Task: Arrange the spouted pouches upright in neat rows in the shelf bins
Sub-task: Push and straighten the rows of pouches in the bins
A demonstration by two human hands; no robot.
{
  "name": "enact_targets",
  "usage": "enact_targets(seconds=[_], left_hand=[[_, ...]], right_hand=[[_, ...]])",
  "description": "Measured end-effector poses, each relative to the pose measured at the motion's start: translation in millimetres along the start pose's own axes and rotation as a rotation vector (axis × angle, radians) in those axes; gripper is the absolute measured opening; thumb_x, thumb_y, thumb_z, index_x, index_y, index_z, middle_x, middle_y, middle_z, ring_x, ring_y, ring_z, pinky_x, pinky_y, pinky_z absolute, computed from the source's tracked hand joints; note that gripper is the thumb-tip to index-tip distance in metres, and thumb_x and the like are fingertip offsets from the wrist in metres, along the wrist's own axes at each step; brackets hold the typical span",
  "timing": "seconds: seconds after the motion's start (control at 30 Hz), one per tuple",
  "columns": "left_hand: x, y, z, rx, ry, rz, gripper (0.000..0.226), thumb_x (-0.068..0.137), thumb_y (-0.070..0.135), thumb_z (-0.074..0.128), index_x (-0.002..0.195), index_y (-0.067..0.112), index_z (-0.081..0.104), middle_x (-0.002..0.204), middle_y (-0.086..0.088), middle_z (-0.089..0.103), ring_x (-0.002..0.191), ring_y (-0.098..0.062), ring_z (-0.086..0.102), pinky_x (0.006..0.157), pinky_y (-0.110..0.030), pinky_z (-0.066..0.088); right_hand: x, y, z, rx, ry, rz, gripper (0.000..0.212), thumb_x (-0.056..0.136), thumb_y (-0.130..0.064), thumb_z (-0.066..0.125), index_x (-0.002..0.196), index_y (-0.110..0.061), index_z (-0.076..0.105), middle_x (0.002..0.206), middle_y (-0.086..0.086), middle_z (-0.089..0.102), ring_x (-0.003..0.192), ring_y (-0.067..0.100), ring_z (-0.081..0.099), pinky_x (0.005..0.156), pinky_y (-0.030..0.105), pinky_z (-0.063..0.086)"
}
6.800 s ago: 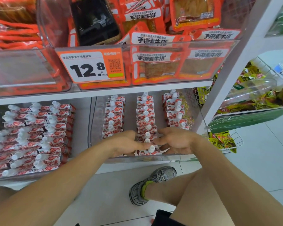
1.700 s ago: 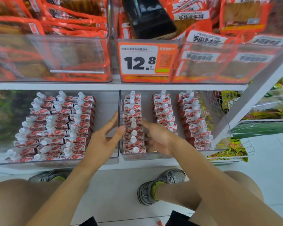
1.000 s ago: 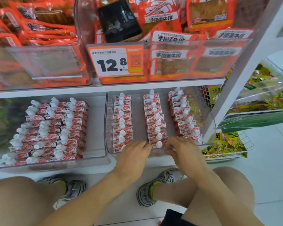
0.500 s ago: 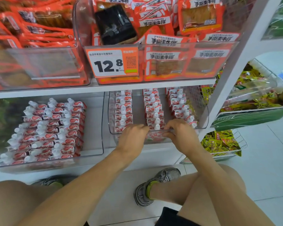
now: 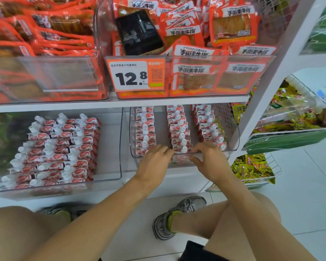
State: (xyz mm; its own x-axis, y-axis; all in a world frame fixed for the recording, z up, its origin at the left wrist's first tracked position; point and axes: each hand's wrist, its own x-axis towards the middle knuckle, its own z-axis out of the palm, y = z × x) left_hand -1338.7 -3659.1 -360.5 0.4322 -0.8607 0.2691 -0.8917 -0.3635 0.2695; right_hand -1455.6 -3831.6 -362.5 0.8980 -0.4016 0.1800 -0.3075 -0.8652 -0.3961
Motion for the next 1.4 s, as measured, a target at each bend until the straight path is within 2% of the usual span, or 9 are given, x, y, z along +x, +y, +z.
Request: enact_targets(seconds=[0.2, 0.3, 0.47, 0.57, 0.67, 1.03, 1.17, 1.27, 1.4], left_hand=[[-80.2, -37.7, -76.1, -0.219, 0.333, -0.135, 0.029, 0.087, 0.029, 0.062, 0.112, 0.015, 0.065, 0.109, 0.006, 0.059, 0.103, -0.010, 0.054, 0.097, -0.019, 0.040], [-129.8, -91.7, -113.6, -0.104, 0.187, -0.262, 0.041, 0.083, 0.047, 0.054, 0.112, 0.020, 0.064, 0.109, 0.007, 0.059, 0.101, -0.012, 0.055, 0.096, -0.018, 0.037], [-181.8, -162.9, -128.2, 0.178, -0.091, -0.332, 0.046, 0.076, 0.048, 0.064, 0.108, 0.015, 0.069, 0.101, -0.005, 0.066, 0.093, -0.031, 0.062, 0.080, -0.044, 0.050], [-186.6, -177.8, -121.7, 0.181, -0.059, -0.342, 0.033, 0.068, 0.025, 0.086, 0.095, 0.013, 0.071, 0.088, -0.005, 0.066, 0.082, -0.031, 0.062, 0.072, -0.040, 0.050], [-185.8, -183.8, -119.4, 0.154, 0.037, -0.279, 0.026, 0.080, 0.037, 0.057, 0.072, 0.015, 0.068, 0.074, 0.001, 0.062, 0.072, -0.026, 0.055, 0.064, -0.036, 0.046], [-178.5, -184.3, -110.9, 0.029, 0.093, -0.194, 0.027, 0.079, 0.042, 0.059, 0.071, 0.018, 0.070, 0.077, 0.007, 0.062, 0.079, -0.017, 0.049, 0.063, -0.037, 0.047], [-173.6, -185.9, -116.8, -0.072, 0.043, -0.318, 0.048, 0.061, 0.043, 0.085, 0.098, 0.017, 0.072, 0.102, 0.002, 0.061, 0.097, -0.020, 0.053, 0.080, -0.040, 0.051], [-164.7, -186.7, -131.6, -0.256, -0.065, -0.481, 0.086, 0.053, 0.067, 0.074, 0.127, 0.027, 0.058, 0.120, 0.011, 0.050, 0.113, -0.009, 0.045, 0.092, -0.025, 0.039], [-149.3, -202.7, -135.5, -0.098, -0.023, -0.502, 0.083, 0.059, 0.079, 0.055, 0.124, 0.027, 0.062, 0.122, 0.002, 0.055, 0.115, -0.021, 0.050, 0.090, -0.034, 0.046]], right_hand=[[-19.9, -46.0, -12.6, 0.061, 0.213, -0.057, 0.034, 0.083, -0.012, 0.074, 0.114, -0.011, 0.061, 0.116, 0.006, 0.056, 0.109, 0.023, 0.054, 0.091, 0.034, 0.049], [-23.4, -107.4, -6.1, 0.215, 0.242, -0.320, 0.025, 0.083, -0.009, 0.070, 0.108, -0.008, 0.067, 0.112, 0.007, 0.060, 0.107, 0.022, 0.058, 0.093, 0.031, 0.048], [3.5, -206.8, 43.6, 0.022, -0.058, -0.754, 0.017, 0.082, -0.017, 0.068, 0.098, -0.011, 0.066, 0.098, 0.007, 0.061, 0.092, 0.028, 0.059, 0.079, 0.040, 0.048], [22.8, -249.2, 67.1, -0.160, -0.237, -0.713, 0.034, 0.068, -0.017, 0.079, 0.097, -0.012, 0.061, 0.093, 0.008, 0.059, 0.079, 0.029, 0.063, 0.061, 0.037, 0.050], [32.7, -261.0, 79.0, -0.265, -0.344, -0.688, 0.034, 0.064, -0.003, 0.078, 0.093, -0.007, 0.062, 0.085, 0.013, 0.063, 0.063, 0.034, 0.064, 0.049, 0.032, 0.035], [28.3, -233.7, 90.1, -0.365, -0.269, -0.600, 0.039, 0.051, -0.025, 0.089, 0.070, -0.023, 0.055, 0.060, -0.006, 0.056, 0.048, 0.016, 0.060, 0.042, 0.021, 0.023], [40.8, -237.1, 62.6, -0.257, -0.540, -0.518, 0.029, 0.091, -0.050, 0.060, 0.085, -0.022, 0.053, 0.091, -0.001, 0.066, 0.085, 0.021, 0.064, 0.064, 0.027, 0.039], [64.5, -242.4, 49.1, 0.054, -0.642, -0.331, 0.034, 0.090, -0.055, 0.057, 0.103, -0.025, 0.059, 0.102, -0.004, 0.065, 0.094, 0.013, 0.058, 0.083, 0.035, 0.051], [89.4, -255.6, 63.1, 0.122, -0.643, -0.377, 0.071, 0.081, -0.043, 0.071, 0.142, -0.035, 0.036, 0.144, 0.000, 0.032, 0.135, 0.018, 0.035, 0.109, 0.033, 0.036]])
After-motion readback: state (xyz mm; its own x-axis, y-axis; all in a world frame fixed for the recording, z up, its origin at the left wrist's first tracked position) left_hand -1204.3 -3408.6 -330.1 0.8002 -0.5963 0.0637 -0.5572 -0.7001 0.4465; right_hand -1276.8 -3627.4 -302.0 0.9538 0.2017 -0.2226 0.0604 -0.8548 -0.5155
